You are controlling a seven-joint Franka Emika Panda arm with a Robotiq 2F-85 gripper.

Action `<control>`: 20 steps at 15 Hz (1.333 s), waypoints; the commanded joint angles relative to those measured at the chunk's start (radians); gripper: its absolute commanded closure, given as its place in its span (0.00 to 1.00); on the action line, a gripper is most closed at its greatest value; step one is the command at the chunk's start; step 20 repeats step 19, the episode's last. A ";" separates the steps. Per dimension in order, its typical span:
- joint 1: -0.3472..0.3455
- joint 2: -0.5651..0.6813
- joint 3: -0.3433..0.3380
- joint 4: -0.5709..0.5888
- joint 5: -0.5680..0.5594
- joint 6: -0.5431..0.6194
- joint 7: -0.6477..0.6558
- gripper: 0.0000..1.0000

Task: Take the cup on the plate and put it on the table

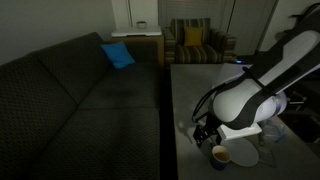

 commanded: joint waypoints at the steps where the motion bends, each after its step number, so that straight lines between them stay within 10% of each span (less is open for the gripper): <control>1: -0.007 -0.023 0.024 -0.028 -0.021 0.123 -0.062 0.00; 12: 0.193 -0.375 -0.224 -0.481 0.038 0.341 0.127 0.00; 20: 0.169 -0.397 -0.199 -0.505 0.026 0.318 0.103 0.00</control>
